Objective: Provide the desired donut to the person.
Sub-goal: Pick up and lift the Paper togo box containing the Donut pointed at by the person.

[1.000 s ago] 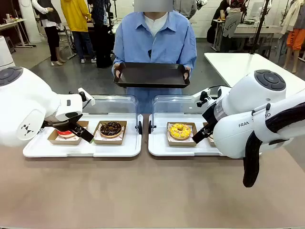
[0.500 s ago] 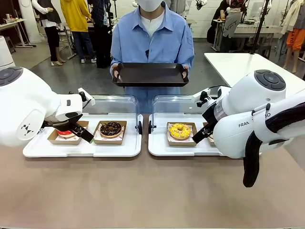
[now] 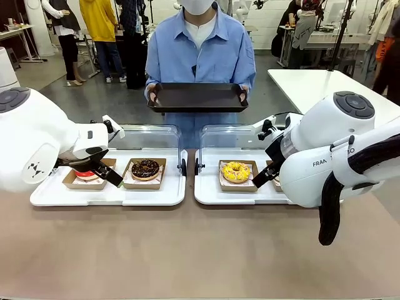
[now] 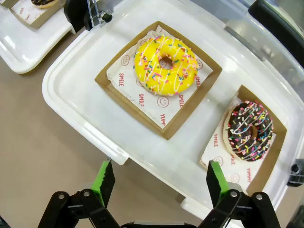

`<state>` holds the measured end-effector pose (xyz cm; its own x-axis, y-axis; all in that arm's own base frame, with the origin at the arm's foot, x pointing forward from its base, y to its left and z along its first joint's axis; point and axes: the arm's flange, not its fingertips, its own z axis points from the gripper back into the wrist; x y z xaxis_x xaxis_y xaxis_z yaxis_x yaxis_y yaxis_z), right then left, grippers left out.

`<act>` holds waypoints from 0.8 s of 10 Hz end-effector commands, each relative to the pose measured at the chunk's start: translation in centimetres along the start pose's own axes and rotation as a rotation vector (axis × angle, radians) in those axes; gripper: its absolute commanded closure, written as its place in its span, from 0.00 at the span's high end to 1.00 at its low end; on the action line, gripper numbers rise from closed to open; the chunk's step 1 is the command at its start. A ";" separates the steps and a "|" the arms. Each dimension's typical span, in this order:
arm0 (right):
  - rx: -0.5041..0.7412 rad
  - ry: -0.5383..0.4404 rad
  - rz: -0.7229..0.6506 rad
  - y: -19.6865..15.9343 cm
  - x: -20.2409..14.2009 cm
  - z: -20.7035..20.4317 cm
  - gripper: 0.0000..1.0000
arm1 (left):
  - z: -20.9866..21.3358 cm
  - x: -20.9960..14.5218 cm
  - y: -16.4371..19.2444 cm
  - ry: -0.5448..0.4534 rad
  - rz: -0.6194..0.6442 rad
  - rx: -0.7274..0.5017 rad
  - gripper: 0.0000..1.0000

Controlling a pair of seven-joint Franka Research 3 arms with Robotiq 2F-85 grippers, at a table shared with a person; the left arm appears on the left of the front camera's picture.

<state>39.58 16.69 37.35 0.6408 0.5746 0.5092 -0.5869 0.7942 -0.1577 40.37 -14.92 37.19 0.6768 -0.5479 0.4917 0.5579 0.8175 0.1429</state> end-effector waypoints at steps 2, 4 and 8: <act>0.000 0.000 0.000 0.0 0.0 0.0 1.00 | 0.0 0.0 0.0 0.000 0.000 0.000 1.00; -0.032 0.020 0.020 0.3 0.0 1.4 1.00 | 0.0 0.0 0.0 0.000 0.000 0.000 1.00; 0.010 0.072 -0.055 0.6 2.9 12.2 1.00 | 10.8 4.0 -0.9 0.090 -0.099 -0.043 1.00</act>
<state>36.15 16.15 45.88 0.6736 0.5731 0.4667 -0.5710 0.8044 -0.1637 38.04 -16.07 44.75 0.6662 -0.6186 0.4167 0.6174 0.7708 0.1572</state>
